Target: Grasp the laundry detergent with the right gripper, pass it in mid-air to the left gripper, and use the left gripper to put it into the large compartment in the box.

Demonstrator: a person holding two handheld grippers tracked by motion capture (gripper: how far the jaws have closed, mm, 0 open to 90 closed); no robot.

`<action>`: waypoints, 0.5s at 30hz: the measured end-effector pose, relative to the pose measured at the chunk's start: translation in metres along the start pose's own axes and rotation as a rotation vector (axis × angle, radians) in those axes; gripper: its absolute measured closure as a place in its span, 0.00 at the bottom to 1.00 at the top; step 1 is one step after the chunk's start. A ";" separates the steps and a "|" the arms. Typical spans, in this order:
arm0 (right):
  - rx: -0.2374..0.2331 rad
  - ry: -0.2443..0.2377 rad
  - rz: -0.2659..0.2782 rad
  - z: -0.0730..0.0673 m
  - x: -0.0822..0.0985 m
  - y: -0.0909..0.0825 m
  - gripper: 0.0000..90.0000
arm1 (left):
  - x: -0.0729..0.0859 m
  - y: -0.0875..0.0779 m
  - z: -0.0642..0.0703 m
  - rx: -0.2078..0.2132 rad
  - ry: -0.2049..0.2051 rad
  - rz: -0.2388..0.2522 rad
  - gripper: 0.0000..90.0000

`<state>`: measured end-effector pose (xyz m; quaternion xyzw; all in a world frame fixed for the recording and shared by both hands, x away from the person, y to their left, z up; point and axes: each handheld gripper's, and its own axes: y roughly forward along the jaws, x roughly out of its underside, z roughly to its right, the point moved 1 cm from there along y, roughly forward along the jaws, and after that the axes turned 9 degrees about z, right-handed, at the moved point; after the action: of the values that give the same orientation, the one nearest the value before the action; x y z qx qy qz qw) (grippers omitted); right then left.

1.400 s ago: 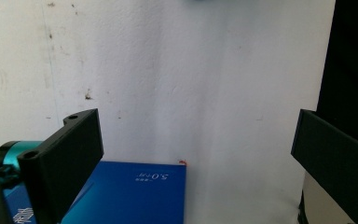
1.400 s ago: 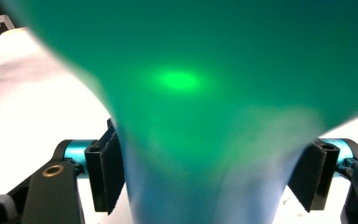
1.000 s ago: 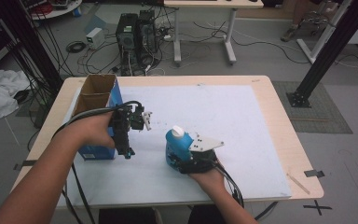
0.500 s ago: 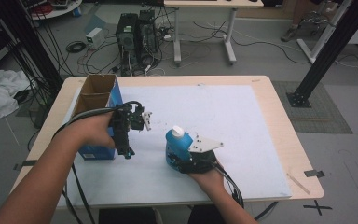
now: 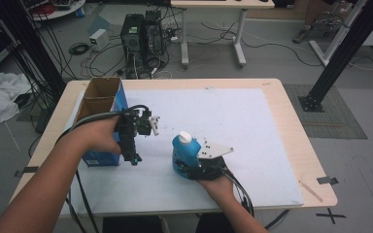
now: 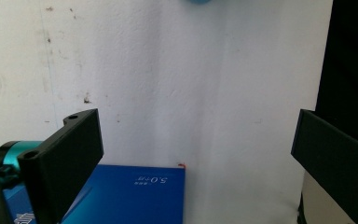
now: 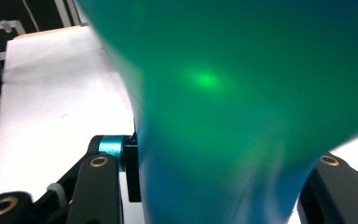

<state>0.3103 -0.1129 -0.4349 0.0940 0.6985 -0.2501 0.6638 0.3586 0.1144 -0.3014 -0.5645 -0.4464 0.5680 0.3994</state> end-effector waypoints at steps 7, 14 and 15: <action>-0.064 -0.034 0.000 0.003 -0.006 -0.005 0.51 | -0.008 -0.012 0.001 0.007 0.014 0.005 0.02; -0.128 -0.072 -0.003 0.008 -0.026 -0.011 0.51 | -0.038 -0.029 0.009 0.033 0.086 0.020 0.02; -0.137 -0.079 -0.006 0.009 -0.029 -0.011 0.51 | -0.042 -0.031 0.010 0.039 0.093 0.021 0.02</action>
<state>0.3159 -0.1203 -0.4038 0.0364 0.6874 -0.2073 0.6951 0.3485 0.0822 -0.2606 -0.5872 -0.4100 0.5539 0.4247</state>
